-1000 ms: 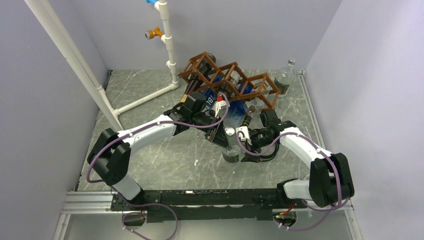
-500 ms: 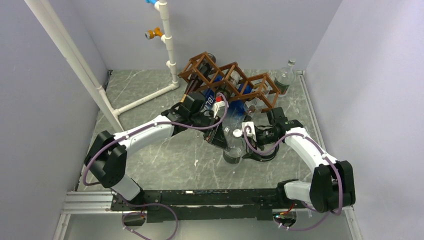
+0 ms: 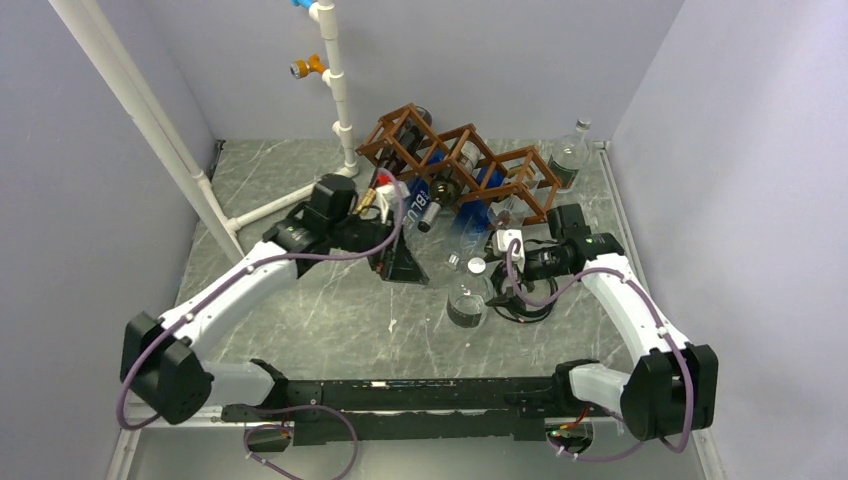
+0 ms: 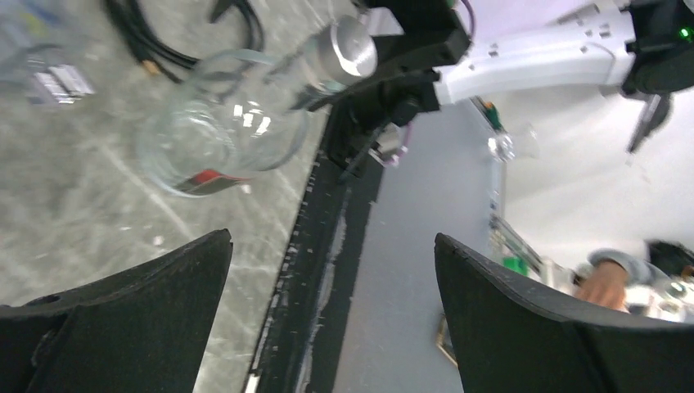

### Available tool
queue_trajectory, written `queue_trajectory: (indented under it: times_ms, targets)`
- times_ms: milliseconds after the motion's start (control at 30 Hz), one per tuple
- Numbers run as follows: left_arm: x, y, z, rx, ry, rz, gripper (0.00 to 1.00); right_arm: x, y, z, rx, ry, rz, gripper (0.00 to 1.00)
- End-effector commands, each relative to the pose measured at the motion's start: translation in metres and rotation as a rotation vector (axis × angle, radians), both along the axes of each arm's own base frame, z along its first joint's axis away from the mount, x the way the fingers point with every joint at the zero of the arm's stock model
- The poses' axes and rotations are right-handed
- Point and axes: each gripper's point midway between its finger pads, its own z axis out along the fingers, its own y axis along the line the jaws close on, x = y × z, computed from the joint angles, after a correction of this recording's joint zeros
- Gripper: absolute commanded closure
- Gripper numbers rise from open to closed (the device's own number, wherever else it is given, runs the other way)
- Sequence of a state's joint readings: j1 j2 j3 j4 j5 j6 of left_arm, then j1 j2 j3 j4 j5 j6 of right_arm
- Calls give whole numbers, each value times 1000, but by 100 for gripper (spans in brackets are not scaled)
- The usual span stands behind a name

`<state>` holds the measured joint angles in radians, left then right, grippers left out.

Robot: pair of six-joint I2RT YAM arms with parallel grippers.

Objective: Take the wine bottle off the wine rack
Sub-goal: Place the wine bottle at the center of the board, then pick up the wine bottle from the center of the board.

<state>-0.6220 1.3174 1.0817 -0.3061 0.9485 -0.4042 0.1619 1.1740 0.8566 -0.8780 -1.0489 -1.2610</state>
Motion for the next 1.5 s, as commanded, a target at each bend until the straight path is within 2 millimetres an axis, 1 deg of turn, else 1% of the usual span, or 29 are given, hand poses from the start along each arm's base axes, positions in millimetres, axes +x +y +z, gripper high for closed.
queue_trajectory:
  times_ms: [0,100,200,267,367,433,500,667,800,867,1167,1200,1267,1333,1467]
  targets:
    - [21,35,11,25,-149,132,1,-1,13,45,124,-44,31,1]
    - [37,61,14,52,-221,256,1,1,16,55,151,-34,16,1]
    - [50,83,15,73,-307,379,1,3,21,59,159,-19,14,2]
    - [57,97,10,124,-363,455,0,1,27,58,149,-3,31,2]
    - [71,123,-2,252,-447,577,1,1,36,55,128,16,43,4]
    - [74,138,-6,297,-497,634,1,0,41,55,128,31,51,5]
    - [76,145,-4,306,-538,671,0,-2,46,57,145,50,62,7]
    - [73,153,1,299,-581,701,0,-2,51,55,166,81,57,14]
    - [72,152,-1,305,-569,695,0,1,53,52,165,82,47,27]
    - [72,152,-1,307,-568,692,0,2,54,51,163,82,42,30]
    - [71,152,-1,303,-572,691,0,2,56,38,132,64,44,36]
    - [71,152,-1,303,-572,690,1,2,56,37,129,62,43,38]
    - [71,152,-1,303,-571,690,0,2,55,37,129,57,45,44]
    - [71,152,-1,304,-572,692,1,-1,56,38,131,52,59,53]
    - [71,153,0,305,-576,694,1,-8,53,43,129,35,91,80]
